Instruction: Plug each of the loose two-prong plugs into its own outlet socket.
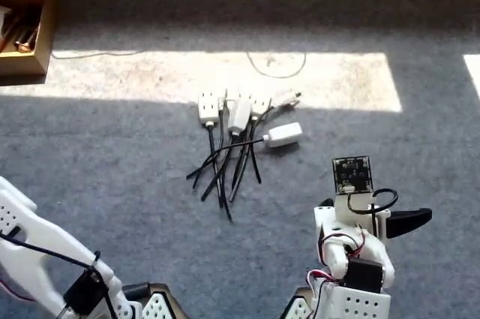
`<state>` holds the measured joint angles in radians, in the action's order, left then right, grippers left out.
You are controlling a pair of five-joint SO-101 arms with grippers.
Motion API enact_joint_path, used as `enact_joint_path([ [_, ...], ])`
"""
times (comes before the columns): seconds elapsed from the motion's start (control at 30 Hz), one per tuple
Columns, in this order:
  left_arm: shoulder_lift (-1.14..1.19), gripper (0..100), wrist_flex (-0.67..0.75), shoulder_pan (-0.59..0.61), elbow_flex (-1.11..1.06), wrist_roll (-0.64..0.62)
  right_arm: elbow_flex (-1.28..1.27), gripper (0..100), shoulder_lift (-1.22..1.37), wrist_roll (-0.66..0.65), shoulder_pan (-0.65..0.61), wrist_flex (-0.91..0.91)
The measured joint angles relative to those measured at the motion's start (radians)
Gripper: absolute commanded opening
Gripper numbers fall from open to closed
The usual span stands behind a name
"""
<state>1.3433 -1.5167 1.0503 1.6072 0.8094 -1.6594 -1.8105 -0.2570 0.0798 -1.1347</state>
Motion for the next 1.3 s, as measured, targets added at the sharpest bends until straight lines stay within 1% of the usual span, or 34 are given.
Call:
enact_joint_path([
  [0.13, -0.083, 26, 0.028, 0.051, 0.0, -0.017, 0.0, 68.9, 0.0, 0.0, 0.0, 0.0],
  [0.23, -0.192, 26, 0.06, 0.091, 0.0, -0.118, 0.0, 68.9, 0.0, 0.0, 0.0, 0.0],
  [0.33, -0.31, 26, 0.075, 0.091, 0.0, -0.252, 0.0, 68.9, 0.0, 0.0, -0.002, 0.0],
  [0.47, -0.463, 26, 0.075, 0.054, 0.0, -0.402, 0.0, 68.9, 0.0, 0.0, -0.003, 0.0],
  [0.53, -0.537, 26, 0.061, 0.012, 0.003, -0.462, 0.0, 68.9, 0.0, 0.0, -0.003, 0.0],
  [0.6, -0.611, 26, 0.008, -0.054, 0.006, -0.5, 0.0, 68.9, 0.0, 0.0, -0.003, 0.0],
  [0.7, -0.72, 26, -0.146, -0.21, 0.008, -0.522, 0.0, 68.9, 0.0, 0.0, -0.003, 0.0],
  [0.73, -0.747, 26, -0.204, -0.285, 0.003, -0.525, 0.0, 68.9, 0.0, 0.0, -0.003, 0.0],
  [0.8, -0.784, 26, -0.247, -0.446, -0.063, -0.525, 0.0, 68.9, 0.0, 0.0, -0.002, 0.0],
  [0.93, -0.787, 26, -0.256, -0.779, -0.333, -0.525, 0.0, 68.9, 0.0, 0.017, 0.057, 0.005],
  [1.0, -0.763, 26, -0.229, -0.951, -0.482, -0.523, 0.0, 68.9, 0.0, 0.032, 0.068, 0.017],
  [1.03, -0.743, 26, -0.21, -1.03, -0.546, -0.516, 0.0, 68.9, 0.0, 0.035, 0.068, 0.018],
  [1.1, -0.692, 26, -0.186, -1.175, -0.643, -0.457, 0.0, 68.9, 0.0, 0.04, 0.071, 0.02],
  [1.2, -0.617, 26, -0.175, -1.343, -0.686, -0.391, 0.0, 68.9, 0.0, 0.04, 0.072, 0.02],
  [1.3, -0.578, 26, -0.17, -1.428, -0.687, -0.376, 0.0, 68.9, 0.0, 0.04, 0.072, 0.023],
])
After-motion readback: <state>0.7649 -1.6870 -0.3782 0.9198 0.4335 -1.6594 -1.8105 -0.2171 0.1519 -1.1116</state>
